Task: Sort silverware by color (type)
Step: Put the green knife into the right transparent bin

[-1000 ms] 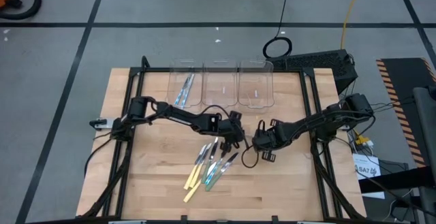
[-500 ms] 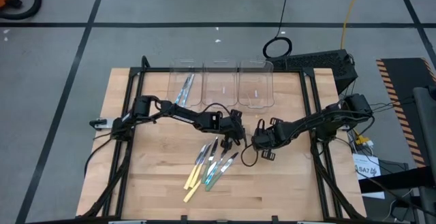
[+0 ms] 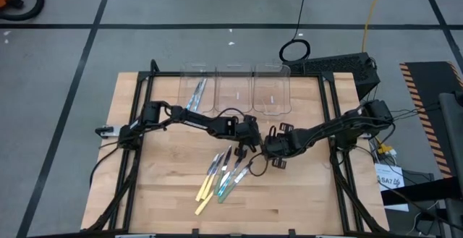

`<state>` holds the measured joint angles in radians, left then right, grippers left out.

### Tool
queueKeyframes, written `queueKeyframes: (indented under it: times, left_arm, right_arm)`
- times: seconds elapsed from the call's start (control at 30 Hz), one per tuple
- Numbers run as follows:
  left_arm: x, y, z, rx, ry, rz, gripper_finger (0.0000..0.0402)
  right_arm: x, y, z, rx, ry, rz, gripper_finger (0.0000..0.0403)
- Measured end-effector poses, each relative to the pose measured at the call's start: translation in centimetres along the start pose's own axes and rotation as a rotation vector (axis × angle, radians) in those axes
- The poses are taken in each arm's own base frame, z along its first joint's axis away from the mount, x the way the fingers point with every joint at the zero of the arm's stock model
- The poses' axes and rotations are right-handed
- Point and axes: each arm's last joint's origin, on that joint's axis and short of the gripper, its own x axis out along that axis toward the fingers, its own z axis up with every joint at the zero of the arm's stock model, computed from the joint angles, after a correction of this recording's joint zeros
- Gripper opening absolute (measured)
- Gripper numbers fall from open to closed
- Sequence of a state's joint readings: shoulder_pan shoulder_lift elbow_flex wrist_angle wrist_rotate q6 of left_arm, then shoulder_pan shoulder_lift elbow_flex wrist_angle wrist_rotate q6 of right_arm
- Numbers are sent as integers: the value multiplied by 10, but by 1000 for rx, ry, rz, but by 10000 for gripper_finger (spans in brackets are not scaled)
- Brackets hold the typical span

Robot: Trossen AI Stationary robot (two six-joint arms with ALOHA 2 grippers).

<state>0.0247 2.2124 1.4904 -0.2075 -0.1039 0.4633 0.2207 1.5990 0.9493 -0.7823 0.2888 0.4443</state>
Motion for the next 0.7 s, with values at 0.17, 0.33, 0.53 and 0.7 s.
queueKeyframes:
  times: [0.17, 0.33, 0.53, 0.7]
  left_arm:
    - [-4, 3, 4, -29, 33, -20, 11]
    - [-4, 2, 4, -36, 37, -23, 11]
    - [-4, 2, 3, -33, 41, -31, 11]
    - [-5, 1, 4, -64, 42, -43, 26]
  right_arm:
    - [7, 0, -4, -11, 65, -31, 120]
    - [16, 2, -4, -26, 111, -48, 101]
    - [28, 5, -1, -44, 160, -7, 51]
    - [29, 4, -1, -48, 165, -4, 21]
